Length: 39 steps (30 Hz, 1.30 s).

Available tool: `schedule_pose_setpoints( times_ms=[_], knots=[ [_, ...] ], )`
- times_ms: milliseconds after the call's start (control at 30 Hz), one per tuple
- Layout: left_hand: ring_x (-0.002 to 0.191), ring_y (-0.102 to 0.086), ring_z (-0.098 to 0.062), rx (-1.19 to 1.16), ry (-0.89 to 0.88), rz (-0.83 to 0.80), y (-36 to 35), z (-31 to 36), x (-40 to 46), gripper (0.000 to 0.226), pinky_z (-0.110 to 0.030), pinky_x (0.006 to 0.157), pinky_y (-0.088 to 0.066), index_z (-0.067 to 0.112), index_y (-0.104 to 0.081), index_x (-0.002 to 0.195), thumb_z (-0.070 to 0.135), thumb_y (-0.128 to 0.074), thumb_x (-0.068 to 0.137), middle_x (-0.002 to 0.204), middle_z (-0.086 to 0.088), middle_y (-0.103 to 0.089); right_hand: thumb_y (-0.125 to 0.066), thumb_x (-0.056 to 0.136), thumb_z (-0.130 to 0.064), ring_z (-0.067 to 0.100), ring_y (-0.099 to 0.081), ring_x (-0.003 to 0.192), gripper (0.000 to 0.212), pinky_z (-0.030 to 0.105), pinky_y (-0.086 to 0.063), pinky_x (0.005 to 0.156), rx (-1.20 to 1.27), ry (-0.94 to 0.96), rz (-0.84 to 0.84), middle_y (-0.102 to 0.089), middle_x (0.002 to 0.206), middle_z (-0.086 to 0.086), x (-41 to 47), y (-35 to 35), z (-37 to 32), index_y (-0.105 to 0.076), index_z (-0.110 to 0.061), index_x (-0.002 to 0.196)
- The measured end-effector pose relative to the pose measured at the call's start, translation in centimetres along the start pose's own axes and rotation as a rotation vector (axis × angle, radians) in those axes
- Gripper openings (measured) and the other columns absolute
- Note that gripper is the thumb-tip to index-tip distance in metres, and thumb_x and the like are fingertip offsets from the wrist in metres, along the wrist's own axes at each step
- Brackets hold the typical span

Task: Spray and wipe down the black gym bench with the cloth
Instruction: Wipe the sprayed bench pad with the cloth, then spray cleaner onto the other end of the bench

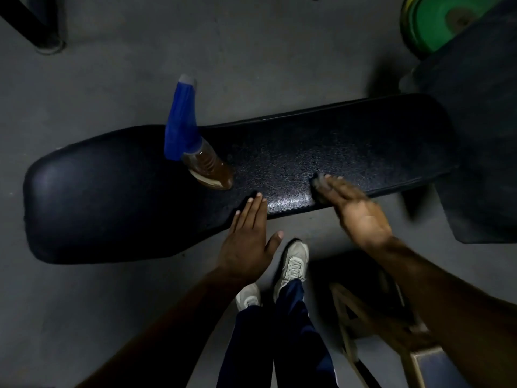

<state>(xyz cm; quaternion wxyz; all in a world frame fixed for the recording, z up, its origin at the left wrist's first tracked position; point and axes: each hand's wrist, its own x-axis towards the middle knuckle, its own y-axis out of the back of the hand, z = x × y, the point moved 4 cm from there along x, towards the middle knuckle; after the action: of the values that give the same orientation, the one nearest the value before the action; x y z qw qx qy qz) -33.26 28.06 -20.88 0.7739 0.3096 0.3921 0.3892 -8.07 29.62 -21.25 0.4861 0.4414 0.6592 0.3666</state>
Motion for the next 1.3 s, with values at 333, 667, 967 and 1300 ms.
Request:
schedule_pose_setpoints(
  times_ms=[333,667,967,1300],
  knots=[
    [0.154,0.007,-0.011,0.032,-0.069,-0.010,-0.1,3.6,4.9,0.086,-0.033,0.123,0.005,0.016,-0.007,0.161,0.065,-0.017,0.090,0.169,0.003,0.004,-0.061,0.097,-0.017,0.035,-0.047,0.144,0.061,0.051,-0.028,0.126,0.060,-0.142,0.098,-0.054,0.155,0.011,4.6,3.7,3.3,-0.047,-0.022,0.156],
    [0.155,0.002,-0.014,0.065,-0.059,-0.032,-0.3,3.2,5.4,0.086,-0.036,0.124,0.002,0.018,-0.012,0.160,0.064,-0.019,0.088,0.169,0.001,-0.001,-0.058,0.100,-0.013,0.027,-0.043,0.150,0.053,0.054,-0.024,0.128,0.307,-0.224,0.210,-0.053,0.157,0.006,-1.2,-0.2,-2.2,-0.052,-0.020,0.153],
    [0.155,0.006,-0.014,0.069,0.041,-0.022,0.5,-0.2,0.4,0.090,-0.030,0.120,0.010,0.018,-0.006,0.161,0.066,-0.010,0.085,0.169,0.003,0.004,-0.058,0.103,-0.017,0.030,-0.058,0.129,0.053,0.042,-0.043,0.115,0.475,-0.135,0.171,-0.064,0.139,0.010,1.3,2.6,-8.4,-0.048,-0.022,0.155],
    [0.155,-0.004,-0.015,-0.059,0.138,0.109,5.1,-4.5,-4.0,0.084,-0.034,0.124,-0.002,0.016,-0.011,0.160,0.063,-0.022,0.091,0.169,0.000,-0.007,-0.080,0.092,-0.029,0.005,-0.050,0.141,0.085,0.019,-0.039,0.113,0.887,0.105,0.092,-0.053,0.156,-0.001,5.0,8.0,-19.1,-0.032,-0.029,0.162]
  ],
)
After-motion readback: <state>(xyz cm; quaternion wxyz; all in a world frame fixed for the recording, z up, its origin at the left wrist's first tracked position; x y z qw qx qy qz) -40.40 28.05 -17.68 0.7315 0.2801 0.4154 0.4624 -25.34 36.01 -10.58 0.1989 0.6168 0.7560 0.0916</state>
